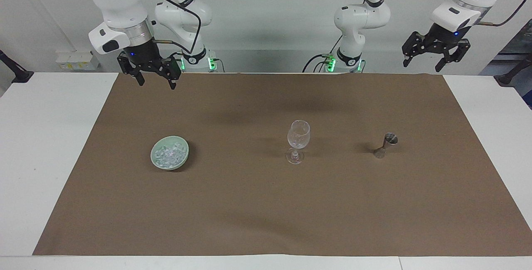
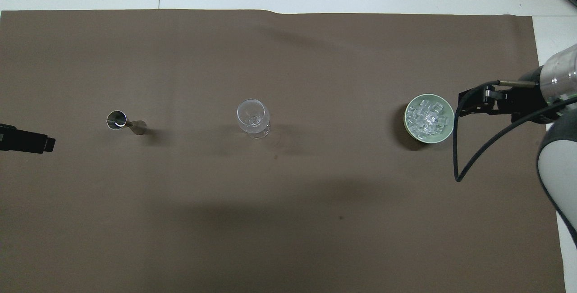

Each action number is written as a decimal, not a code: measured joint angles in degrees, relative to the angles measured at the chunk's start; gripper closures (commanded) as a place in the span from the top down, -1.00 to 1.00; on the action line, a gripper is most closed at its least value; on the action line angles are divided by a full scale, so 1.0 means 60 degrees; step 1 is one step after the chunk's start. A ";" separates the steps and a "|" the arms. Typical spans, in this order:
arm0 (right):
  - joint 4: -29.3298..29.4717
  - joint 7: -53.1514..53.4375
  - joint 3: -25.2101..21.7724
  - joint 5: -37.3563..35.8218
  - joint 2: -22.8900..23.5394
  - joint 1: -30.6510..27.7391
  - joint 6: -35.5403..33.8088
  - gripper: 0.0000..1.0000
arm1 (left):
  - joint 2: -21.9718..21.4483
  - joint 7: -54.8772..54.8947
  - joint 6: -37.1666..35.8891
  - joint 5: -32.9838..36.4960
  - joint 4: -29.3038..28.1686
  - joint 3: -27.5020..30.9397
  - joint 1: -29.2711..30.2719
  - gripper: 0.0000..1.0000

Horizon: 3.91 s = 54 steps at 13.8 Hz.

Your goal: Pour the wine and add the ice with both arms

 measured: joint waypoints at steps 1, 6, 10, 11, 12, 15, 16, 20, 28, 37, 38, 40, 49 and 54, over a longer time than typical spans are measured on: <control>0.0000 0.0000 0.0000 0.0000 0.0000 0.0000 0.0000 1.00 | 0.0000 0.0000 -0.0006 -0.0089 -0.0002 0.0000 0.0000 1.00; 0.0000 0.0000 0.0000 0.0000 0.0000 0.0000 0.0000 1.00 | 0.0070 0.0000 -0.0058 -0.0149 -0.0041 0.0000 0.0000 1.00; 0.0000 0.0000 0.0000 0.0000 0.0000 0.0000 0.0000 1.00 | 0.0101 0.0000 -0.0096 -0.0133 -0.0187 -0.0012 -0.0001 1.00; 0.0000 0.0000 0.0000 0.0000 0.0000 0.0000 0.0000 1.00 | 0.0110 0.0000 -0.0096 -0.0131 -0.0196 -0.0014 -0.0002 1.00; 0.0000 0.0000 0.0000 0.0000 0.0000 0.0000 0.0000 1.00 | 0.0120 0.0000 -0.0094 -0.0130 -0.0199 -0.0015 -0.0004 1.00; 0.0000 0.0000 0.0000 0.0000 0.0000 0.0000 0.0000 1.00 | 0.0142 0.0001 -0.0089 -0.0123 -0.0202 -0.0013 -0.0004 1.00; 0.0000 0.0000 0.0000 0.0000 0.0000 0.0000 0.0000 1.00 | 0.0144 0.0002 -0.0089 -0.0105 -0.0218 -0.0009 -0.0003 1.00; 0.0000 0.0000 0.0000 0.0000 0.0000 0.0000 0.0000 1.00 | 0.0218 0.0002 0.0480 0.0368 -0.0435 -0.0008 0.0010 1.00; 0.0000 0.0000 0.0000 0.0000 0.0000 0.0000 0.0000 1.00 | 0.1323 -0.1139 0.0707 0.0397 -0.0545 0.0073 0.0636 1.00; 0.0000 0.0000 0.0000 0.0000 0.0000 0.0000 0.0000 1.00 | 0.1804 -0.3054 0.1190 0.0059 -0.0921 0.0034 0.1194 1.00; 0.0000 0.0000 0.0000 0.0000 0.0000 0.0000 0.0000 1.00 | 0.1829 -0.3520 0.1191 -0.0244 -0.0934 0.0046 0.1202 1.00; 0.0000 0.0000 0.0000 0.0000 0.0000 0.0000 0.0000 1.00 | 0.1956 -0.4586 0.1189 -0.0944 -0.0970 0.0070 0.1377 1.00; 0.0000 0.0000 0.0000 0.0000 0.0000 0.0000 0.0000 1.00 | 0.3319 -0.7988 0.1224 -0.3250 -0.0998 0.0105 0.2785 1.00; 0.0000 0.0000 0.0000 0.0000 0.0000 0.0000 0.0000 1.00 | 0.3906 -1.0536 0.1814 -0.4285 -0.1005 0.0115 0.2872 1.00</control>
